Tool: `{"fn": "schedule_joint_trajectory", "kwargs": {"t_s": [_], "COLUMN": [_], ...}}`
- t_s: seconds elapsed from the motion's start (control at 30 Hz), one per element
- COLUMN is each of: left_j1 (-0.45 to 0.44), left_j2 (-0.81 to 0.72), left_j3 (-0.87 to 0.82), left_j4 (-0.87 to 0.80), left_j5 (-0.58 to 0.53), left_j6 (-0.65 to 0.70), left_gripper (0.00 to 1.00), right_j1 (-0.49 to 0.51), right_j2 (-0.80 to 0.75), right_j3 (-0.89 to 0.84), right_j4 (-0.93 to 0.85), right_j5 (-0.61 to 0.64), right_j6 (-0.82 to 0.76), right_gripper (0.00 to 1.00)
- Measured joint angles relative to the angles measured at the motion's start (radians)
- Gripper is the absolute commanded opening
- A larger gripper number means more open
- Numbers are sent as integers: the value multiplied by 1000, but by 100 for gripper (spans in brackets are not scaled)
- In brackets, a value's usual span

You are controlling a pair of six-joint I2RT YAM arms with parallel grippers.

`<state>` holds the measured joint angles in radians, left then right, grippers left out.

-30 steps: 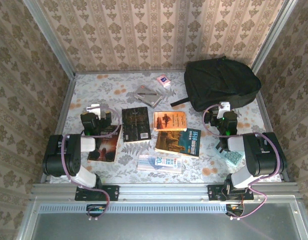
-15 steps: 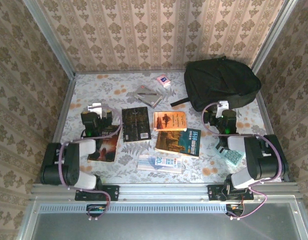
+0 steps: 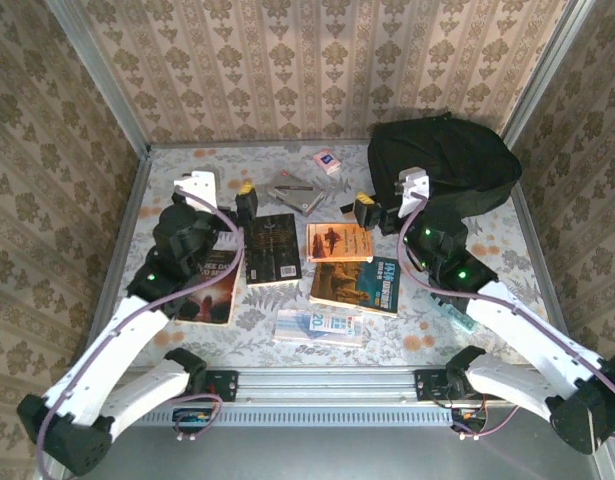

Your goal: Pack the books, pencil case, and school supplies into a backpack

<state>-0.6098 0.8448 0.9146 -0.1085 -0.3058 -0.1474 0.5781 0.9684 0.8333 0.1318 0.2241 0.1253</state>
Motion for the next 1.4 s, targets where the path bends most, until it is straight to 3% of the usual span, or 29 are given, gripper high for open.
{"fn": "schedule_joint_trajectory", "kwargs": {"t_s": [0.1,0.2,0.4,0.67,0.73,0.8,0.87,0.97,1.07,1.4], "left_j1": [-60,-33,90,149,170,191,206,213,212,210], "left_j2": [-16,-5,0,212,247,265,267,240,212,182], "left_j3": [68,109,83,151,164,171,172,141,124,121], "left_j4": [-194,-369,-469,-488,-484,-482,-482,-457,-456,-442], "left_j5": [-1,23,151,362,381,390,394,402,403,370], "left_j6": [-25,-46,-128,-210,-225,-233,-238,-245,-245,-240], "left_gripper": [100,100,100,100,100,100,100,100,100,100], "right_j1": [54,35,-166,-227,-254,-320,-425,-611,-731,-858], "right_j2": [-4,-18,-132,204,273,333,365,408,487,785], "right_j3": [127,214,126,251,277,299,301,293,299,352], "right_j4": [-226,-390,-440,-572,-594,-600,-597,-557,-508,-289], "right_j5": [45,35,-137,-137,-115,-99,-99,-103,-121,-283], "right_j6": [44,91,293,407,425,466,550,689,796,984], "right_gripper": [100,100,100,100,94,82,77,76,80,82]}}
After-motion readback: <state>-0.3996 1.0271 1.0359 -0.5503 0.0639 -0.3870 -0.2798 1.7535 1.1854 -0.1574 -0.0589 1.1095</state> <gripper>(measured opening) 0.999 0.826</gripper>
